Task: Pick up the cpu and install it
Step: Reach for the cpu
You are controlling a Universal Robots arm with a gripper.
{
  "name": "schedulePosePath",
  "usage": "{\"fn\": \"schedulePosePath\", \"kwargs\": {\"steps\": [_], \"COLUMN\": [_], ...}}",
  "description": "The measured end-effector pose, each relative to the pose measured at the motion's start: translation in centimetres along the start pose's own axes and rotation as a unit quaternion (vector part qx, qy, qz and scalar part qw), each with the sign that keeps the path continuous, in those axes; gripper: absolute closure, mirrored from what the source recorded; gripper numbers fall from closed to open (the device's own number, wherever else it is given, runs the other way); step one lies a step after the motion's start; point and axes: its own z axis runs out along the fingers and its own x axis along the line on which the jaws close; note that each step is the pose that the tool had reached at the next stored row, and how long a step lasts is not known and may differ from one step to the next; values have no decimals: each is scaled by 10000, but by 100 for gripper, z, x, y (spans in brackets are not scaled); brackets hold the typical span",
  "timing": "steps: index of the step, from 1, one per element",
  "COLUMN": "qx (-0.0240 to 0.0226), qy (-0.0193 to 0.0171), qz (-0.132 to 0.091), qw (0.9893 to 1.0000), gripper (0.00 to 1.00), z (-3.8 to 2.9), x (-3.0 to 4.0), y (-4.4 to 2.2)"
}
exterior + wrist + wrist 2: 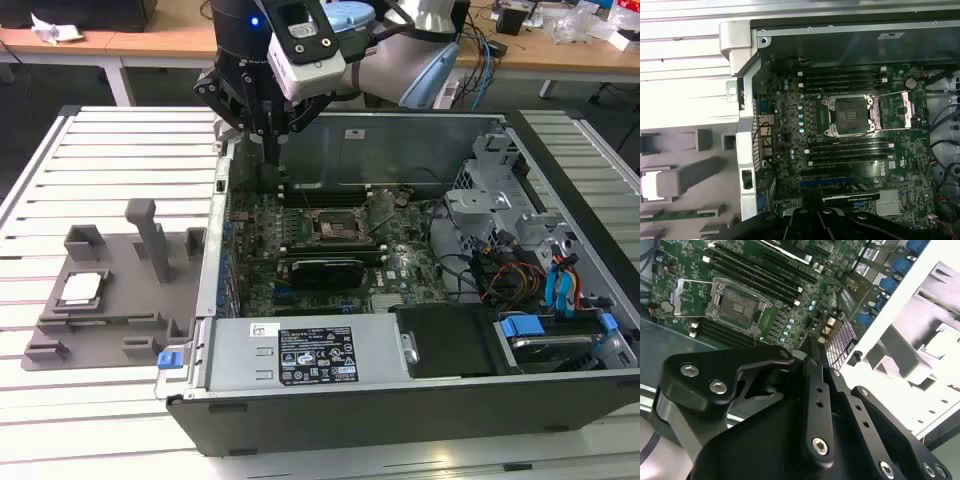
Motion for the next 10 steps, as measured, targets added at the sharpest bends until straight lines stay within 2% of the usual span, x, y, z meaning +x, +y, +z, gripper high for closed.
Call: {"fn": "schedulePosePath", "kwargs": {"steps": [1, 2, 3, 10], "qx": [1, 0, 0, 0], "qy": [0, 0, 0, 0], "qz": [1, 1, 0, 0], "qw": [10000, 10000, 10000, 10000], "gripper": [89, 89, 89, 89], "z": [-2, -3, -4, -6], "x": [34, 99, 127, 235], "y": [-3, -7, -9, -17]}}
